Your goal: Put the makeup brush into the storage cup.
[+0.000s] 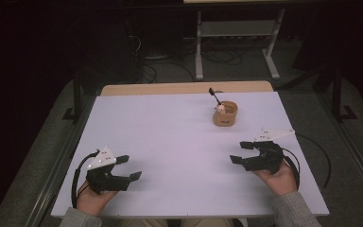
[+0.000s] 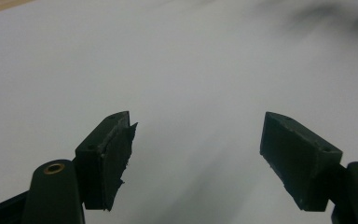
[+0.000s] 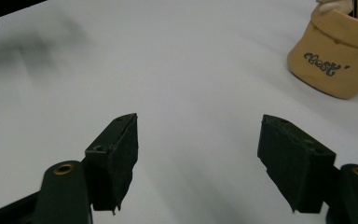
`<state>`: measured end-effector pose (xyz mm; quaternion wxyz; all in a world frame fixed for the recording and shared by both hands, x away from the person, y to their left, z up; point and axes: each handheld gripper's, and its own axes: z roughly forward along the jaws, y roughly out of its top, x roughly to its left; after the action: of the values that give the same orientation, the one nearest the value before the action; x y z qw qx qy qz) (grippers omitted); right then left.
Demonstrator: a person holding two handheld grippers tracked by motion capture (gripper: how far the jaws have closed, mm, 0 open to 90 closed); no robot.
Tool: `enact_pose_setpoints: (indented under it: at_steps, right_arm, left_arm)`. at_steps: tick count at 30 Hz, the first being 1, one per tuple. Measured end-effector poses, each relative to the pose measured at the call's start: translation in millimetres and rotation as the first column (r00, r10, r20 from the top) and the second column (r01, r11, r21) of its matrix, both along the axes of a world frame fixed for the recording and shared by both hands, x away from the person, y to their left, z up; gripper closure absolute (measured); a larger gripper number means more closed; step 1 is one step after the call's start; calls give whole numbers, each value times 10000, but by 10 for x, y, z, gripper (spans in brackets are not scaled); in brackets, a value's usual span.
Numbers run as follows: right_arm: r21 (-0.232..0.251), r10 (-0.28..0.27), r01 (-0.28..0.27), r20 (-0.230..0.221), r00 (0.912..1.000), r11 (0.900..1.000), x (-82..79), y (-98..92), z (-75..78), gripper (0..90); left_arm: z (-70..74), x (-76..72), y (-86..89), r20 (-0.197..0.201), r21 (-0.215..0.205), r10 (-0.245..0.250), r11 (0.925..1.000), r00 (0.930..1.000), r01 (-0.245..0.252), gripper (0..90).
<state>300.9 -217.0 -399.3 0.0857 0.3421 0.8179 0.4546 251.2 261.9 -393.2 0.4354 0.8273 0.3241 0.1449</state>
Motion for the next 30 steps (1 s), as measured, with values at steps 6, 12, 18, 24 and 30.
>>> enact_pose_setpoints:
  at_steps: [6,12,18,24,30]
  right_arm:
    - [5,-42,42,-23,10000,10000,-46,-12,-22,259]
    - [43,-40,40,4,10000,10000,-81,-32,-54,252]
    - [69,-44,44,1,10000,10000,-121,-56,-115,247]
    - [98,-79,80,-86,9999,9999,-159,-71,-152,244]
    - [133,-104,106,-140,9998,9999,-193,-74,-196,238]
  left_arm:
    - [-2,-1,0,0,5,-12,10000,10000,12,243]
    - [-3,-3,5,2,18,-20,10000,10000,20,242]
    - [-7,-10,-7,-53,-30,-5,10000,10000,5,241]
    - [-9,-13,-16,-20,36,-63,10000,10000,63,241]
    - [-18,-23,-19,-81,45,-84,10000,9999,84,239]
